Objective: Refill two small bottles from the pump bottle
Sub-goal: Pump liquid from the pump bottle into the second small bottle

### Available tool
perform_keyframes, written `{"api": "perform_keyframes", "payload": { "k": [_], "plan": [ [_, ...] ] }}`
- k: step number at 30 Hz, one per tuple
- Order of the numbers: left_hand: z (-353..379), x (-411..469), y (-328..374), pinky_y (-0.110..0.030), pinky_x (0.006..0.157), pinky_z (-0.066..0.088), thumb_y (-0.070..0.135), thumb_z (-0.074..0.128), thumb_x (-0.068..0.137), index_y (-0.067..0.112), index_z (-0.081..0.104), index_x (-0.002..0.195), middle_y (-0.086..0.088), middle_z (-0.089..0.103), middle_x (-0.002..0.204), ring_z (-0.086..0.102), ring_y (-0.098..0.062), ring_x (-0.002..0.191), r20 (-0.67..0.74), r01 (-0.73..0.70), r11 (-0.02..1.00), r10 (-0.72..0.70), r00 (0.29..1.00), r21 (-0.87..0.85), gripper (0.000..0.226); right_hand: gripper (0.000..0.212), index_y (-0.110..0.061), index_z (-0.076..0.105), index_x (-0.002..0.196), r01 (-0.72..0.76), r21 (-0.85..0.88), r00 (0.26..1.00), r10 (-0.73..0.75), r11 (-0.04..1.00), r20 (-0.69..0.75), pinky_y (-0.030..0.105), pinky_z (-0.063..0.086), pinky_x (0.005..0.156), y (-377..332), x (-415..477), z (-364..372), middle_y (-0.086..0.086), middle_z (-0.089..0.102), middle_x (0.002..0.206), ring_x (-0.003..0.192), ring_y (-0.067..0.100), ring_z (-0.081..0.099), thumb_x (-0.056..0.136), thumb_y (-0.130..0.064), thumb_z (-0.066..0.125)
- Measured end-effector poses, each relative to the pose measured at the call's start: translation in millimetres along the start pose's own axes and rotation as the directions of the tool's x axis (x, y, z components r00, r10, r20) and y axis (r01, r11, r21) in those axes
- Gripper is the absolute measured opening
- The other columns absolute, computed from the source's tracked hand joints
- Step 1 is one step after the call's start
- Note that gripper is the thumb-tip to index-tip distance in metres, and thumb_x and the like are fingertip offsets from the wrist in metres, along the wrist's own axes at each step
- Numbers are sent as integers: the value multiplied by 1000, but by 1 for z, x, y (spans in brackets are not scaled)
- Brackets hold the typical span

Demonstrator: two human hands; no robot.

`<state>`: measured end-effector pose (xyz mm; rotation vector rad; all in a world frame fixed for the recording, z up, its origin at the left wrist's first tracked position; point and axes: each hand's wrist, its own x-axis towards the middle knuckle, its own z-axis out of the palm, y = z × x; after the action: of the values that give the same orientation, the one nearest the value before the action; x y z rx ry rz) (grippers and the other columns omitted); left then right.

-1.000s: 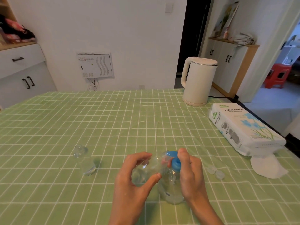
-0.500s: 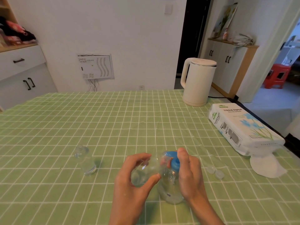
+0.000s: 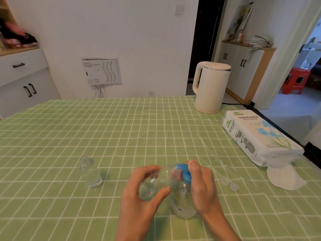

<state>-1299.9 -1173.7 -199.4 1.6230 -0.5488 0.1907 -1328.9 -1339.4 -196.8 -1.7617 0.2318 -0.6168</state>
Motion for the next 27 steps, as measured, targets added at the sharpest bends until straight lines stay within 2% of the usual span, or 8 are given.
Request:
{"api": "perform_keyframes", "payload": {
  "k": [2,5,7,12,16,19,25,27],
  "plan": [
    [0,-1,-1,-7,90,49,18,88,66,25,73,110,8,76,105,72,-9,106,-1,12,1000,-12,1000,1,47,76,9,67,71,15,-18,1000,-15,1000,2,54,50,72,-1,1,-1,22,70,68,75,51,61,91,-57,34],
    [0,-2,-2,-7,90,49,15,93,66,25,74,110,8,76,104,72,-9,105,4,15,1000,-15,1000,13,49,64,-9,72,66,18,-13,1000,-18,1000,-5,53,53,73,2,1,-1,7,76,69,72,41,65,92,-53,34],
    [0,-1,0,-7,90,49,15,93,66,24,74,110,8,76,103,72,-10,105,-1,9,1000,-9,1000,11,49,68,-12,71,64,-6,-23,1000,5,1000,-8,55,54,76,5,1,0,12,74,69,74,44,65,93,-59,32],
    [-1,0,4,-7,90,48,18,88,66,24,74,109,7,76,102,72,-9,105,-4,-4,1000,4,1000,1,46,66,-33,72,57,-31,-12,999,30,999,-20,39,57,79,3,0,2,4,79,73,73,23,74,93,-68,28],
    [-1,1,4,-6,90,49,19,88,66,25,74,109,8,76,102,72,-8,105,2,-12,1000,12,1000,5,46,74,-20,77,63,-27,6,1000,27,1000,-12,37,53,74,3,0,2,0,77,67,66,13,71,93,-69,29],
    [-1,2,2,-7,90,49,18,88,65,25,74,109,7,76,102,73,-8,103,2,-14,1000,14,1000,10,47,70,-26,77,64,-17,9,1000,17,1000,-11,37,54,72,3,0,2,-2,76,65,63,12,69,93,-68,30],
    [-1,2,1,-8,91,48,19,88,64,25,74,108,4,77,101,72,-9,104,8,-7,1000,7,1000,21,47,73,-7,74,69,-6,25,1000,6,1000,6,39,56,79,2,1,0,3,79,72,73,20,74,94,-61,33],
    [-2,1,0,-8,92,49,18,88,64,24,75,108,3,76,101,72,-10,105,10,-2,1000,2,1000,26,47,71,-3,69,67,7,15,1000,-7,1000,7,46,53,75,0,0,0,9,76,68,70,35,69,93,-58,34]
  ]
}}
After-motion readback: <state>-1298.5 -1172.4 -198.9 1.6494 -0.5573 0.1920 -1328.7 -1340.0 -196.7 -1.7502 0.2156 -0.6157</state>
